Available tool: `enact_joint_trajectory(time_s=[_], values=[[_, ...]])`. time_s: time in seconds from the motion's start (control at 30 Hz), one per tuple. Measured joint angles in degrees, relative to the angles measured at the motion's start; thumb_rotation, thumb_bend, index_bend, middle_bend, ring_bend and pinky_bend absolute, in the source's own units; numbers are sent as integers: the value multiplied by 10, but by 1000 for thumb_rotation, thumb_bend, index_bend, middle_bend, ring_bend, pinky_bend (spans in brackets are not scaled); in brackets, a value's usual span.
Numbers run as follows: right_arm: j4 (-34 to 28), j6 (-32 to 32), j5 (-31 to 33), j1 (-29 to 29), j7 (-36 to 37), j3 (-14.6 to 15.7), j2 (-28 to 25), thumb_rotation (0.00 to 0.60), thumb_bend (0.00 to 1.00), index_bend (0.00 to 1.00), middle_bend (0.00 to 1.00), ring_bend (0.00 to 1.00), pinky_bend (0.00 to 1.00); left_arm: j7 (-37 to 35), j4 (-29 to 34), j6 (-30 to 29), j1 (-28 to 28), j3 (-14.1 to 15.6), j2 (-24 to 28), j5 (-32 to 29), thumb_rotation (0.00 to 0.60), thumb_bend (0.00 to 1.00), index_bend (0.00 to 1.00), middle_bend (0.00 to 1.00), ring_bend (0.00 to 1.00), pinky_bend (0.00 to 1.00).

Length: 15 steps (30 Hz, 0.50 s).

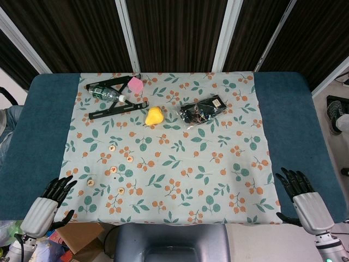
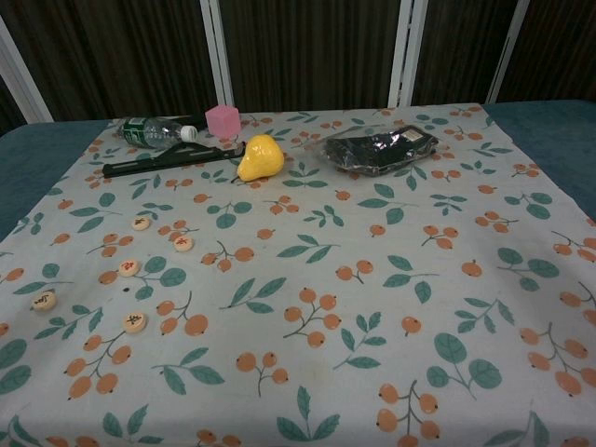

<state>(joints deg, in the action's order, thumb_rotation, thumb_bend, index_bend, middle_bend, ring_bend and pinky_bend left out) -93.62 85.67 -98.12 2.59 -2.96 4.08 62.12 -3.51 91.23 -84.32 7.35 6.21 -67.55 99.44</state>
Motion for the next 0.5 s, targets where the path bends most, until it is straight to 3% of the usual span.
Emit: enact_joint_trajectory(time_s=[0.27, 0.33, 0.4, 0.43, 0.47, 0.5], values=[[-2, -5, 0, 1, 0, 2, -3, 600, 204, 0, 0, 0, 20, 3, -2, 14, 5, -1, -5, -6, 600, 406, 1, 17, 9, 21], [-1, -7, -1, 2, -1, 3, -3, 600, 204, 0, 0, 0, 20, 8, -5, 14, 5, -4, -10, -9, 600, 406, 24, 179, 173, 283], [-2, -8, -1, 2, 0, 4, -3, 600, 205, 0, 0, 0, 20, 12, -10, 11, 5, -13, -24, -17, 600, 414, 93, 572, 585, 774], [-2, -7, -1, 2, 2, 3, -4, 600, 205, 0, 0, 0, 20, 12, -14, 11, 5, -17, -33, -23, 600, 416, 113, 649, 663, 841], [-2, -7, -1, 2, 3, 3, -4, 600, 205, 0, 0, 0, 20, 10, -20, 13, 5, -22, -46, -34, 600, 422, 178, 839, 852, 964], [-2, -6, -1, 2, 4, 3, -4, 600, 205, 0, 0, 0, 20, 7, -25, 17, 6, -27, -56, -45, 600, 426, 241, 950, 955, 1000]])
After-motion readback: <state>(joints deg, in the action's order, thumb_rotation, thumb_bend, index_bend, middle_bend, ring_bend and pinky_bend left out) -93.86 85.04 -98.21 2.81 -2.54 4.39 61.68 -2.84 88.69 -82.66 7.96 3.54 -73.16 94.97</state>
